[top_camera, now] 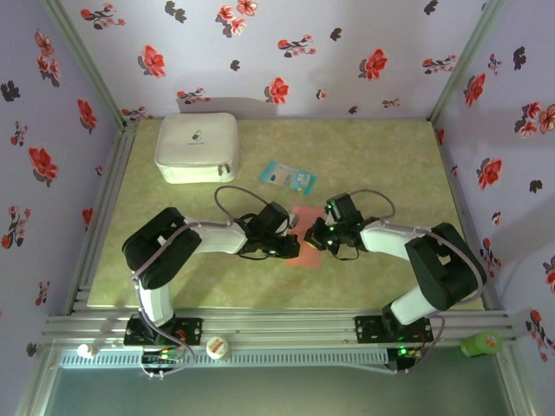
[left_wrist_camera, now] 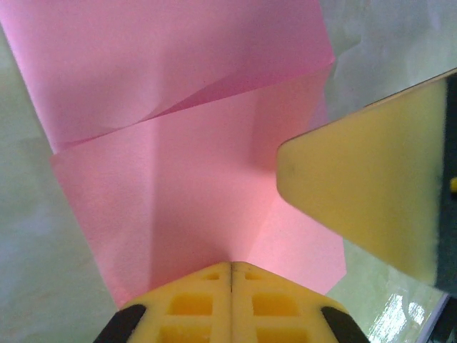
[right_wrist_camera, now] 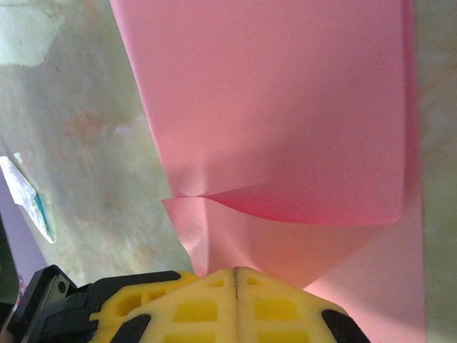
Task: Fold a paper plane with a square sheet of paper (pick it up from the middle)
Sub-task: Fold the triangle a second time at the center of the table.
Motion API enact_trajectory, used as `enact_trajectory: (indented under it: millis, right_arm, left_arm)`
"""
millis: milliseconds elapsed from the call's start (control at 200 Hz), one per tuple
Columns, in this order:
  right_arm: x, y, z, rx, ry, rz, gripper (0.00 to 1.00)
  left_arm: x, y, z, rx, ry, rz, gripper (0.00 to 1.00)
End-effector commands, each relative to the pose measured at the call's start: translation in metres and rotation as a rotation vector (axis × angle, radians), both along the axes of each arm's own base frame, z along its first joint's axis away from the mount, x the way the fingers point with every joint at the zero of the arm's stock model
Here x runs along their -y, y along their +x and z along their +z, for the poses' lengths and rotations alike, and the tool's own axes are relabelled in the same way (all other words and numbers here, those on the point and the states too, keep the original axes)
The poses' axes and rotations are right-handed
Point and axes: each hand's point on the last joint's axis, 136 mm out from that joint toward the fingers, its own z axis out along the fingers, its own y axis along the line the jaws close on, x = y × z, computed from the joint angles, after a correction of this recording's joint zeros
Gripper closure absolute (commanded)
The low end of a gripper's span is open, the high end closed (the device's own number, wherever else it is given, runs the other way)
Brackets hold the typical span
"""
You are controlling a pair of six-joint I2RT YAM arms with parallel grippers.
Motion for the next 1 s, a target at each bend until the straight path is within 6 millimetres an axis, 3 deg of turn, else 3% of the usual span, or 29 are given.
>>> enact_trajectory:
  millis: [0,80,175,250,440,810,995]
  right_arm:
    - [-0.010,-0.007,-0.007,-0.025,0.043,0.046,1.00]
    - [-0.010,-0.011,-0.019,-0.058,0.022,0.067,1.00]
    - [0.015,-0.012,-0.037,-0.084,-0.095,0.019,1.00]
    - [0.028,-0.007,-0.040,-0.079,-0.116,-0.018,1.00]
    - [0.038,0.009,-0.029,-0.044,-0.061,-0.063,1.00]
    - [0.067,0.026,-0.027,0.015,-0.052,-0.166,1.00]
    - [0.056,0.038,0.010,0.112,0.059,-0.159,1.00]
  left_arm:
    - [-0.021,-0.010,-0.025,-0.041,0.109,0.008,1.00]
    - [-0.021,-0.009,-0.024,-0.036,0.110,0.008,1.00]
    - [-0.022,-0.010,-0.025,-0.037,0.117,0.004,1.00]
    - [-0.025,-0.011,-0.027,-0.039,0.123,0.001,1.00]
    - [-0.026,-0.013,-0.029,-0.044,0.131,-0.002,1.00]
    - [-0.028,-0.015,-0.030,-0.046,0.136,-0.007,1.00]
    - [-0.026,-0.016,-0.028,-0.047,0.128,-0.007,1.00]
